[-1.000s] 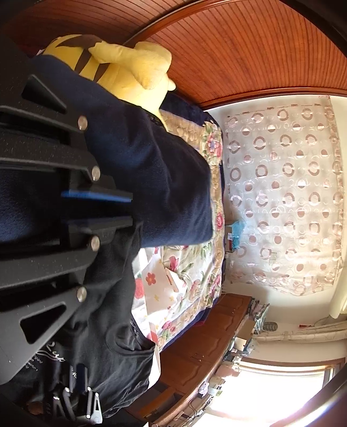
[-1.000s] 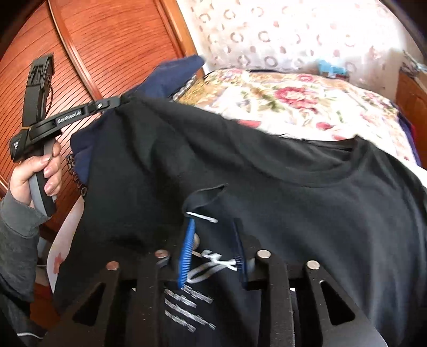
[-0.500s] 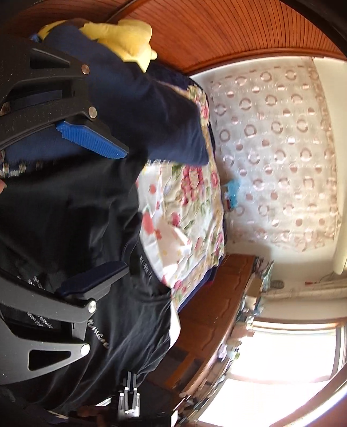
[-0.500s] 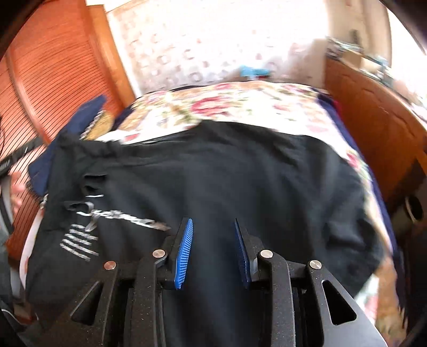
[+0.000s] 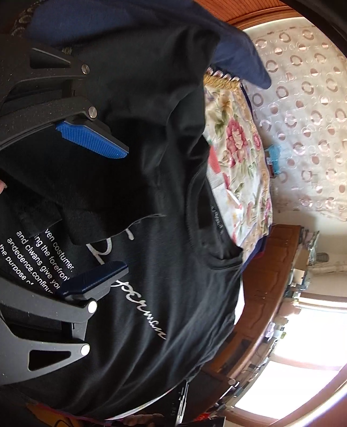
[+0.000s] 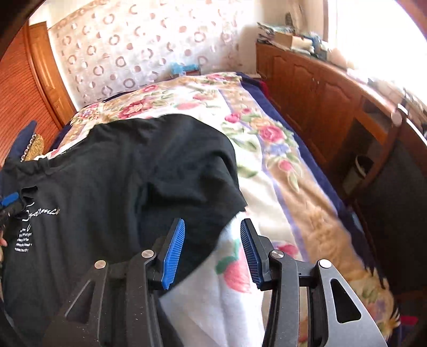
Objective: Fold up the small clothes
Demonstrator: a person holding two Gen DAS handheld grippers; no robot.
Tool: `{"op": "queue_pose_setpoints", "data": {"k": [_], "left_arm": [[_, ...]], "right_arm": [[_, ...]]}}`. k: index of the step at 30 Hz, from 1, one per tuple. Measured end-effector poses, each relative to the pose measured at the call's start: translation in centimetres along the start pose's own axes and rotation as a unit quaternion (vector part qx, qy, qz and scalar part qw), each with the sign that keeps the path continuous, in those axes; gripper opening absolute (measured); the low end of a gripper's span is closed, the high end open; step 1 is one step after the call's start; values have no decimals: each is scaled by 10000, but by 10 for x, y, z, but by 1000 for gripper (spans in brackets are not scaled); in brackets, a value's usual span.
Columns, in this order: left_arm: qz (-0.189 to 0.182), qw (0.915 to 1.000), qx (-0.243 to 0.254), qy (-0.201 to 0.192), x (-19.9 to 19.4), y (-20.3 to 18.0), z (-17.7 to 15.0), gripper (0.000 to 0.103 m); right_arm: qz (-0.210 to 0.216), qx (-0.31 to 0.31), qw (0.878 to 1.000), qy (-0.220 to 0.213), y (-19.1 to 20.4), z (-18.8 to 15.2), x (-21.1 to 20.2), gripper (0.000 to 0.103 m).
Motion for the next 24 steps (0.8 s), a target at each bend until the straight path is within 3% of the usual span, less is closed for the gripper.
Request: {"op": "queue_pose_setpoints", "data": {"k": [6,9,12,14,17,24], "left_arm": [[59,9997,21,217,13,-3,-9,80],[149,9998,60,114,13,-6,-11,83],[152,9998,40,132,14,-5,-10,86],[103,9998,77,166,16,-7,-9,90],[110,9997,93,173,17,-7,-7,91],[109,9997,93,175,17,-8,-7,91]], "right_arm": [[234,123,9996,66,-5,10,4,45],[183,-9,9998,81,-21,8,2,45],[98,-101,9999,-7,-27,8,0,31],[-156,-331,9992,-139,-27,8,-3,6],[-61,-346,9990,-264,-32,6,-9,3],[-344,35,9956,-871,-68,28,-53,3]]}}
Point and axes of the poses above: each gripper's, at about its wrist camera, not at the fingertips, and x roughly the way its jaws point, y to its left, z to its top, the point moved 4 cm from there along x, roughly the way its jaws point, and after that the axes turned 6 degrees about y, right-handed, at the moved point
